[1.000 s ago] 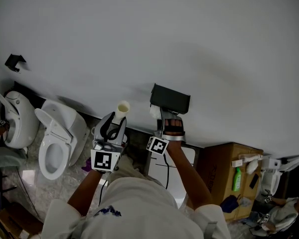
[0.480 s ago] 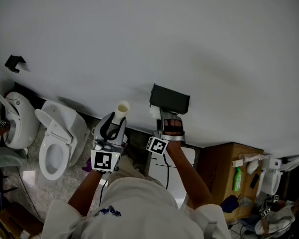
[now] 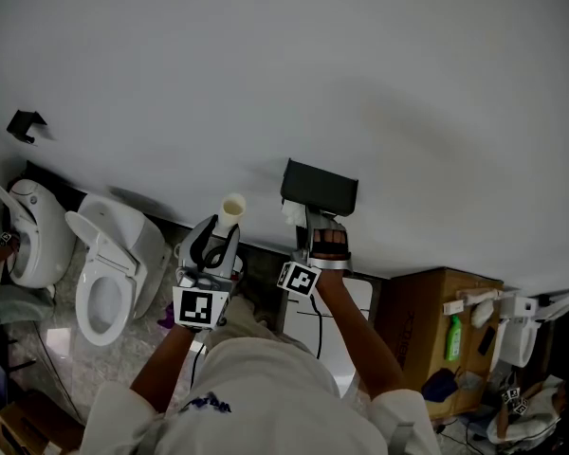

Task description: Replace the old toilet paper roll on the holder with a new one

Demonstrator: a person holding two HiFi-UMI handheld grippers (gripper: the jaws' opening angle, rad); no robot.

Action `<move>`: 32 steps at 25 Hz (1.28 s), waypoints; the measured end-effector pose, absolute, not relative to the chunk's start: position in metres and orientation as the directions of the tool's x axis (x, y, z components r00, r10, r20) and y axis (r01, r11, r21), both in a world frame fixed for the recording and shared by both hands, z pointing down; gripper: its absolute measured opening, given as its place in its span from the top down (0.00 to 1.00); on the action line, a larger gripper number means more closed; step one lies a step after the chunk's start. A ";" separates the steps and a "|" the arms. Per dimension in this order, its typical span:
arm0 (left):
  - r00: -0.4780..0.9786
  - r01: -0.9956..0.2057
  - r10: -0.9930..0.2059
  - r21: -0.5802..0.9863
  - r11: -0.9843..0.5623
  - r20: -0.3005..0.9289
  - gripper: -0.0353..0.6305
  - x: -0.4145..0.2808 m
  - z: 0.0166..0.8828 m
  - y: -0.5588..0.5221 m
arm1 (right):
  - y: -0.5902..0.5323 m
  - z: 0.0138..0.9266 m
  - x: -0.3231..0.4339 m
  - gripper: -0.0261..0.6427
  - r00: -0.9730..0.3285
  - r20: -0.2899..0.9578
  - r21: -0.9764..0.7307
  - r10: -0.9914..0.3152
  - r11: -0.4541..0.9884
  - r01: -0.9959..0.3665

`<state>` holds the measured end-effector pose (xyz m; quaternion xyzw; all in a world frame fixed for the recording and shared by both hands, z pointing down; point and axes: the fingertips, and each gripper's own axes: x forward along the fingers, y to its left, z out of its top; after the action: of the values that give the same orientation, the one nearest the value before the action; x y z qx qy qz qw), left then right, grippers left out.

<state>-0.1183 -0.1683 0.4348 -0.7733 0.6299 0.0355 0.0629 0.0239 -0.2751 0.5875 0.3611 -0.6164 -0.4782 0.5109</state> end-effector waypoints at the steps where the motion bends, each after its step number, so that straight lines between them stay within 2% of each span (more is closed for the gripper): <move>1: 0.207 -0.978 -0.967 -0.058 -0.201 -0.145 0.71 -0.118 0.433 -0.169 | -0.274 0.586 0.024 0.39 -0.217 0.281 0.959 -0.935 0.279 0.040; 3: 0.214 -0.977 -0.964 -0.060 -0.207 -0.158 0.71 -0.113 0.433 -0.168 | -0.267 0.586 0.029 0.40 -0.211 0.282 0.959 -0.936 0.282 0.031; 7: 0.225 -0.974 -0.968 -0.064 -0.219 -0.109 0.71 -0.108 0.441 -0.168 | -0.256 0.578 0.036 0.42 -0.199 0.274 0.958 -0.941 0.286 -0.032; 16: 0.248 -0.964 -0.966 -0.112 -0.239 -0.073 0.71 -0.103 0.436 -0.168 | -0.230 0.543 0.077 0.42 -0.128 0.252 0.900 -0.959 0.281 -0.332; 18: 0.253 -0.963 -0.965 -0.118 -0.243 -0.071 0.71 -0.100 0.431 -0.165 | -0.222 0.538 0.095 0.42 -0.104 0.284 0.836 -0.953 0.299 -0.461; 22: 0.283 -0.955 -0.955 -0.119 -0.272 -0.092 0.71 -0.097 0.420 -0.153 | -0.202 0.535 0.130 0.43 -0.091 0.368 0.586 -0.925 0.307 -0.750; 27: 0.316 -0.947 -0.942 -0.099 -0.306 -0.111 0.71 -0.103 0.409 -0.134 | -0.168 0.515 0.146 0.43 -0.022 0.350 0.555 -0.937 0.226 -0.801; 32: 0.351 -0.935 -0.927 -0.093 -0.341 -0.132 0.71 -0.117 0.399 -0.104 | -0.131 0.476 0.126 0.45 -0.085 0.296 0.366 -0.951 0.195 -0.910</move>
<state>-0.1171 -0.1039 0.3986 -0.8183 0.5690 0.0277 0.0760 0.1258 -0.1305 0.4757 0.6329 -0.7353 -0.0433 0.2386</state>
